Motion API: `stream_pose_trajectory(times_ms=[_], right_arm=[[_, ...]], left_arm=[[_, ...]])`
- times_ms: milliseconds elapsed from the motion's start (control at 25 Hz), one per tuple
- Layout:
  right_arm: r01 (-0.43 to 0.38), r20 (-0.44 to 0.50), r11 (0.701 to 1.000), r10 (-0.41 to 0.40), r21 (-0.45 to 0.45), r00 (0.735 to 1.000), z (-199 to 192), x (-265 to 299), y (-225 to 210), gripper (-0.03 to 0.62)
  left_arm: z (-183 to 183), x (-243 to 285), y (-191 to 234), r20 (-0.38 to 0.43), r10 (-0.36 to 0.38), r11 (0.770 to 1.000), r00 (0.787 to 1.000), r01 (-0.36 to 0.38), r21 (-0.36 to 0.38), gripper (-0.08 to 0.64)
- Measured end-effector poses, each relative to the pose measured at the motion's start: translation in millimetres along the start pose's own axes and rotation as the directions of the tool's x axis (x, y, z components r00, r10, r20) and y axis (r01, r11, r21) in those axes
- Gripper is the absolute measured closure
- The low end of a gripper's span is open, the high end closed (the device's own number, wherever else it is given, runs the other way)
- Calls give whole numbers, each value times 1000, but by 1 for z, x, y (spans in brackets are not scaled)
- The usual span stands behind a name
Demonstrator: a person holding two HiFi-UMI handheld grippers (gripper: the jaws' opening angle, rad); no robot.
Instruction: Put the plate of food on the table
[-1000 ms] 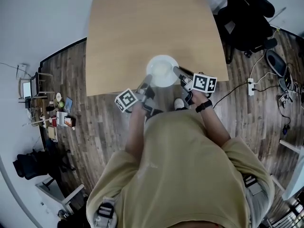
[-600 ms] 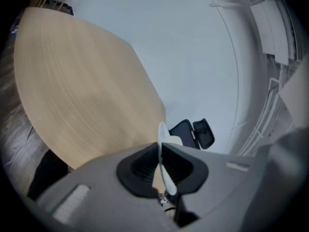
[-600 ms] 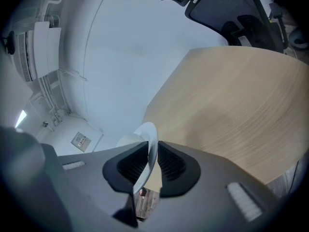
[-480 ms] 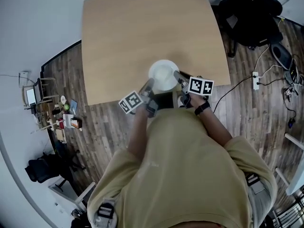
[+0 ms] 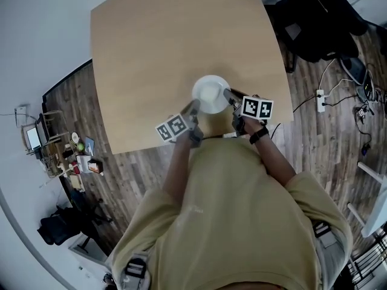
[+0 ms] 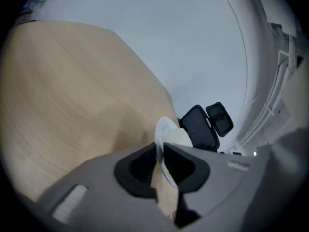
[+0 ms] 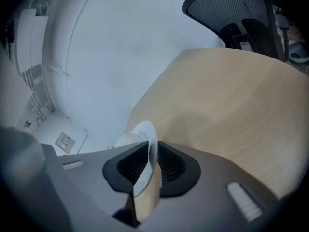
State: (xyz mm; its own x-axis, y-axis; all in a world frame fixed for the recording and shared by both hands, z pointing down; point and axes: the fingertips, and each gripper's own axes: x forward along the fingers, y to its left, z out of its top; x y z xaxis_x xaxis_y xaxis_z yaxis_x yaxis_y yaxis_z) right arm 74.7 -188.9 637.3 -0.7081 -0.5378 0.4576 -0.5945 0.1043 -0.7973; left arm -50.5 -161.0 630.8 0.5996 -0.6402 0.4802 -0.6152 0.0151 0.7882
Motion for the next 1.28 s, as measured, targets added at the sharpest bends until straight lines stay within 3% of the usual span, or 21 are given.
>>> stream_pose_trajectory(times_ms=[360,720,960,1280], right_arm=[[31,-18,999,-32,-29,999,58,83,-4,537],[69,-46,996,-72,-62,996,85,156,-9,535],[113,-72,991,-118,-66,990,79,183,-20,520],[194,-97,971,-209,-139,973,72,196,-27,520]], left_arm=[[77,48,38,12,65,998,998,-64,-26,517],[137,81,82,18,135,991,991,-135,-11,506],[147,91,105,-4,197,980,980,-197,24,502],[147,92,125,-27,256,964,966,-254,76,491]])
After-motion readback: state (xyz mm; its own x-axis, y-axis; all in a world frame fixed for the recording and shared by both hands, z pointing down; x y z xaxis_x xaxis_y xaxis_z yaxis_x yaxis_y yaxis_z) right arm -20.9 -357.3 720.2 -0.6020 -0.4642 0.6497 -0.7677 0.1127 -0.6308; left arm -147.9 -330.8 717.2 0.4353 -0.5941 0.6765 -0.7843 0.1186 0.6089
